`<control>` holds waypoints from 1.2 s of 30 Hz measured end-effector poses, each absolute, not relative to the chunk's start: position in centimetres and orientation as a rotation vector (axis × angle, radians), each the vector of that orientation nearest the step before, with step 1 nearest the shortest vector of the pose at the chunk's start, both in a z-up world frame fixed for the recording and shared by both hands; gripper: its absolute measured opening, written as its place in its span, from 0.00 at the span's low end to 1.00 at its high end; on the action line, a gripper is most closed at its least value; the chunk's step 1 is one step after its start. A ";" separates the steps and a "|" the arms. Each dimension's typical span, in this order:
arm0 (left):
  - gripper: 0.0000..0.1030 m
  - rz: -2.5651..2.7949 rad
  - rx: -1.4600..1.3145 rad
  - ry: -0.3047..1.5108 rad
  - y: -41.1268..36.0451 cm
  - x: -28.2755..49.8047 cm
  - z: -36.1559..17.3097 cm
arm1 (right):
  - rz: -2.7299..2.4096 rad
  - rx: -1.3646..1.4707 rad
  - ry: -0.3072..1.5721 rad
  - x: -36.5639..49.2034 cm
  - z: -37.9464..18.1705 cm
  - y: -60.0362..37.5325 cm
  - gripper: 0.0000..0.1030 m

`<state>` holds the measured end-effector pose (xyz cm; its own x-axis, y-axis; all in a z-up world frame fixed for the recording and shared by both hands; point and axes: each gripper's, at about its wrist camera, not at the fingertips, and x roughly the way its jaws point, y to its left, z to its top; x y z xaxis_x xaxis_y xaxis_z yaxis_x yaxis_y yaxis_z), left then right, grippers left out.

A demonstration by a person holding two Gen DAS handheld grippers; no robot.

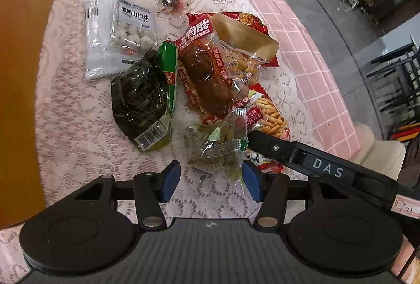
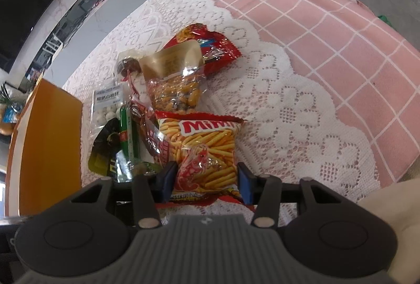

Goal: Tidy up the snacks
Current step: 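Reach the left tool to the clear candy bag while the right tool reaches the MINI bag, then lift the candy bag with the left tool while the right tool lifts the MINI bag over the box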

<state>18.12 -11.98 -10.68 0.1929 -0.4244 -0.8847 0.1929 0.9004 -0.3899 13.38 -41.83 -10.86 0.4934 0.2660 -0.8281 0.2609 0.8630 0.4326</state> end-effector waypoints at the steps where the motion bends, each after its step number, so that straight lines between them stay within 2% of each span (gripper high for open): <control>1: 0.62 -0.441 -0.218 1.308 -11.9 18.1 -10.8 | 0.001 0.559 1.069 13.4 -10.9 -41.9 0.46; 5: 0.61 -0.449 -0.276 1.303 -11.5 18.2 -11.4 | -0.011 0.572 1.060 13.4 -10.9 -42.1 0.45; 8: 0.52 -0.464 -0.294 1.293 -11.5 18.1 -11.6 | -0.023 0.583 1.038 13.1 -10.7 -42.3 0.44; 17: 0.41 -0.453 -0.200 1.248 -12.7 17.1 -10.8 | -0.028 0.571 1.008 12.8 -10.4 -42.2 0.43; 36: 0.40 -0.425 -0.177 1.073 -9.7 12.4 -4.7 | 0.006 0.403 0.952 9.4 -6.5 -39.4 0.42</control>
